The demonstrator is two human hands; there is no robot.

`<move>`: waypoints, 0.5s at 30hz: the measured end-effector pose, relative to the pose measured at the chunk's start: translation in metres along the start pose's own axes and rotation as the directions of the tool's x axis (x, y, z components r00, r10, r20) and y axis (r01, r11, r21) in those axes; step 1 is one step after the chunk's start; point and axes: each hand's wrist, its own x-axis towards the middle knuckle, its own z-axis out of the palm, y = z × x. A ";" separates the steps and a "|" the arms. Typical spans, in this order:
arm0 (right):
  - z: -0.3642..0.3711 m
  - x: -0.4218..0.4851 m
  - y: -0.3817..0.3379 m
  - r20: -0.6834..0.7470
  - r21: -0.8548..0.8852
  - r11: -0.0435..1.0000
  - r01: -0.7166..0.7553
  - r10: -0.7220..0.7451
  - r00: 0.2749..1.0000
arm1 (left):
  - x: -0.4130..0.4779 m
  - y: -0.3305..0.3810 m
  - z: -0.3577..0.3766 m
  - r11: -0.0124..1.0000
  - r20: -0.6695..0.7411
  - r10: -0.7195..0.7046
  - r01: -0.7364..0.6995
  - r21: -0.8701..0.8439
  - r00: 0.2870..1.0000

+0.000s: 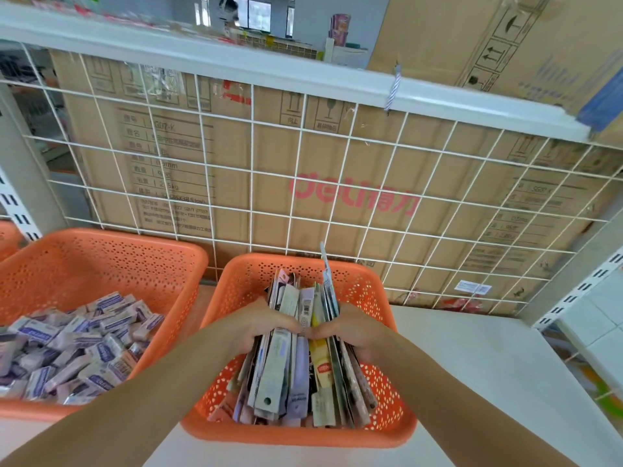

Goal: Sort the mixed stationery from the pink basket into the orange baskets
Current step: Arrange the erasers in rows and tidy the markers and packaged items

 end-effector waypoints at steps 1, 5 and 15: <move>-0.001 -0.001 -0.001 -0.001 0.004 1.000 0.008 -0.008 1.000 | -0.001 0.000 -0.001 1.000 -0.024 0.016 -0.016 0.003 1.000; -0.003 0.000 -0.002 -0.210 -0.185 0.982 0.022 -0.062 0.976 | -0.006 0.002 -0.002 0.991 -0.137 0.129 -0.122 0.064 0.982; -0.002 -0.002 0.001 -0.260 -0.347 0.925 -0.151 0.060 0.964 | -0.027 0.000 -0.008 0.978 -0.085 0.037 -0.018 0.209 0.996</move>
